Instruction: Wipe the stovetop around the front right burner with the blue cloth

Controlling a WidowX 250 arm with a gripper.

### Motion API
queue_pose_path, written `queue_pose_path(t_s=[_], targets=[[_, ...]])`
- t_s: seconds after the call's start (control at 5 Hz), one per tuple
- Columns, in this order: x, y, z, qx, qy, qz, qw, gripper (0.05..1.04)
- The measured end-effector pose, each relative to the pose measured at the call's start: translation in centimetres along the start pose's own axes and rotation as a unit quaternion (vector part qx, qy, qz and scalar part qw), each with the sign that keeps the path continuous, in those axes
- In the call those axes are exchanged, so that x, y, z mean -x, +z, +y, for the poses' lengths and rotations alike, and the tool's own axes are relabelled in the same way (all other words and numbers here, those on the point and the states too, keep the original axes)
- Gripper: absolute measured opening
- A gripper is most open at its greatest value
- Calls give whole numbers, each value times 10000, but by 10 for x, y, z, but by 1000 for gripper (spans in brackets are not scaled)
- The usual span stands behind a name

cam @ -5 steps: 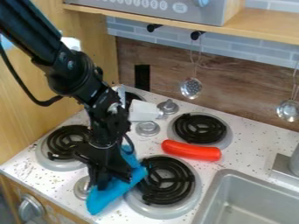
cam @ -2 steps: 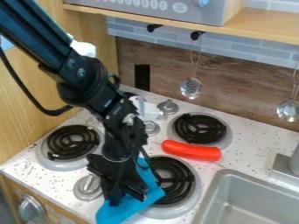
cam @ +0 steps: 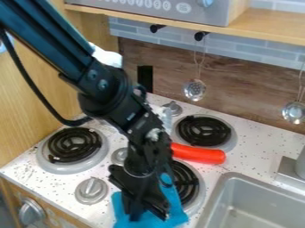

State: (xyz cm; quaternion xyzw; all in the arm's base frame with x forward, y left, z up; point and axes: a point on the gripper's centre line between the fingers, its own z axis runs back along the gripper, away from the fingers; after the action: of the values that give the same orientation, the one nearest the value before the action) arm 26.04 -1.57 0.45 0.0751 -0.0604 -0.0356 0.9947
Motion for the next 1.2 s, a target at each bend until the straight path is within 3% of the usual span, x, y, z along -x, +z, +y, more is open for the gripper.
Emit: queue_pose_path(t_s=[0.4,0.6,1.2], targets=[[-10,6,-21,34,-228,-142,9996,78],[-28,3,-29,186,-120,-137,9997,78],[-90,-9,-17,58,176,-289,9994,78]])
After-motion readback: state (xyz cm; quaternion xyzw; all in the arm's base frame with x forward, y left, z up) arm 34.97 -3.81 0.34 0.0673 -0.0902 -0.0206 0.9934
